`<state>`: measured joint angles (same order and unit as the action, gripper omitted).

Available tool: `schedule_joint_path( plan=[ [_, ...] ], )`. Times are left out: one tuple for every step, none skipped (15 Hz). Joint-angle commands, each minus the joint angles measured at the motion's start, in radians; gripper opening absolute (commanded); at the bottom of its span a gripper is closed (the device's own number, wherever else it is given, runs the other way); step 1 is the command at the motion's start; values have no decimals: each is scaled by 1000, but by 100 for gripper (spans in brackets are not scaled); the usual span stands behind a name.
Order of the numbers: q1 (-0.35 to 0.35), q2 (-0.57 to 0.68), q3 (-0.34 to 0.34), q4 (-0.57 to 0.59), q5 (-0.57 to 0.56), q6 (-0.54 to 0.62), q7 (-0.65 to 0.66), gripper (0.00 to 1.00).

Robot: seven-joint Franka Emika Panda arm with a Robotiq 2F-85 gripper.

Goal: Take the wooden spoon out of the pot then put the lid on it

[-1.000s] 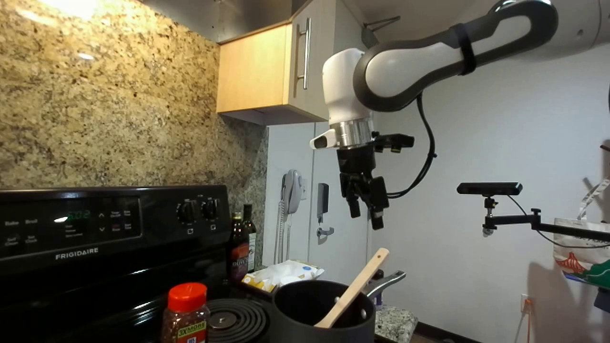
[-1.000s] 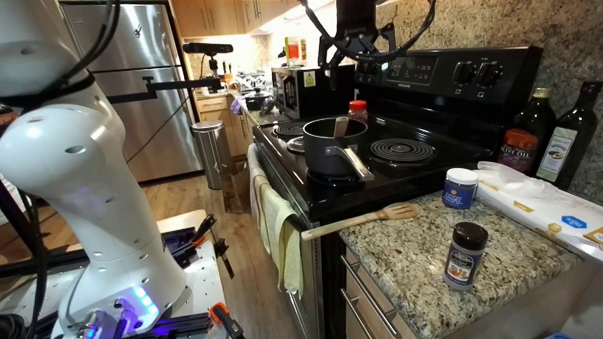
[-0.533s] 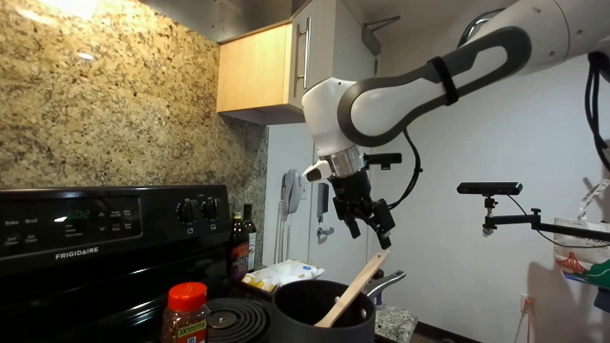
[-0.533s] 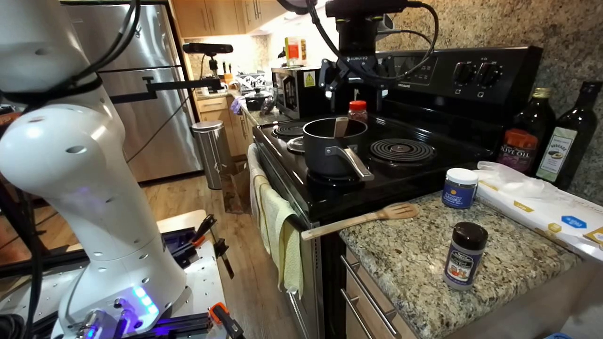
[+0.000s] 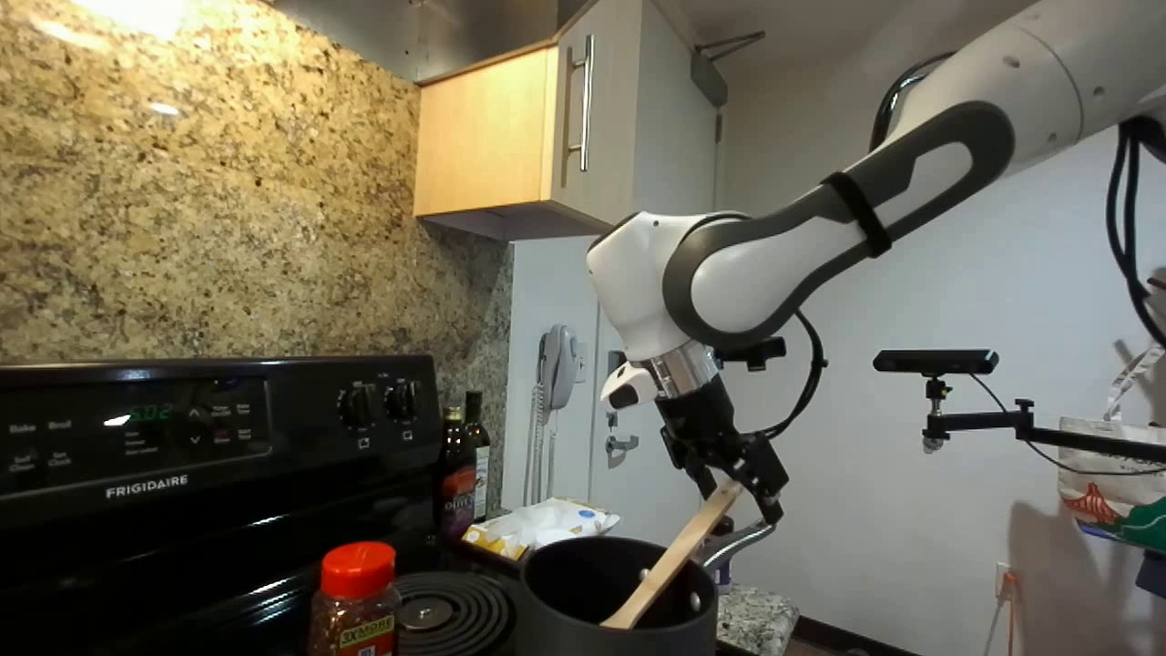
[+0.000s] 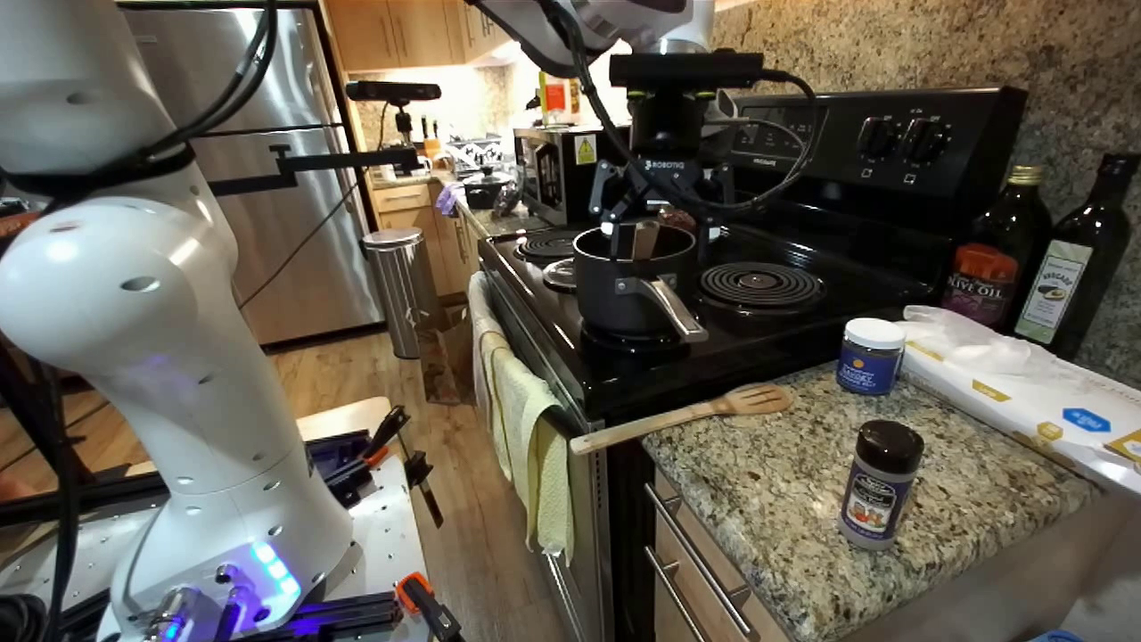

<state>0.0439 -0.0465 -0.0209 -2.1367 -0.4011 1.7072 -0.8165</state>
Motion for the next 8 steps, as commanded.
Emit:
schedule_joint_path(
  plan=[
    [-11, -33, 8, -71, -7, 114, 2, 100],
    [-10, -40, 9, -82, -15, 139, 11, 100],
    [-10, -42, 9, -88, -14, 161, 16, 100],
    [-11, -49, 8, -91, -16, 172, 20, 100],
    [-11, -52, 9, -93, -23, 182, 26, 100],
    [-12, -58, 8, -92, -25, 187, 29, 100],
    [-12, -62, 8, -91, -25, 189, 33, 100],
    [-12, -65, 8, -88, -28, 187, 34, 100]
  ],
)
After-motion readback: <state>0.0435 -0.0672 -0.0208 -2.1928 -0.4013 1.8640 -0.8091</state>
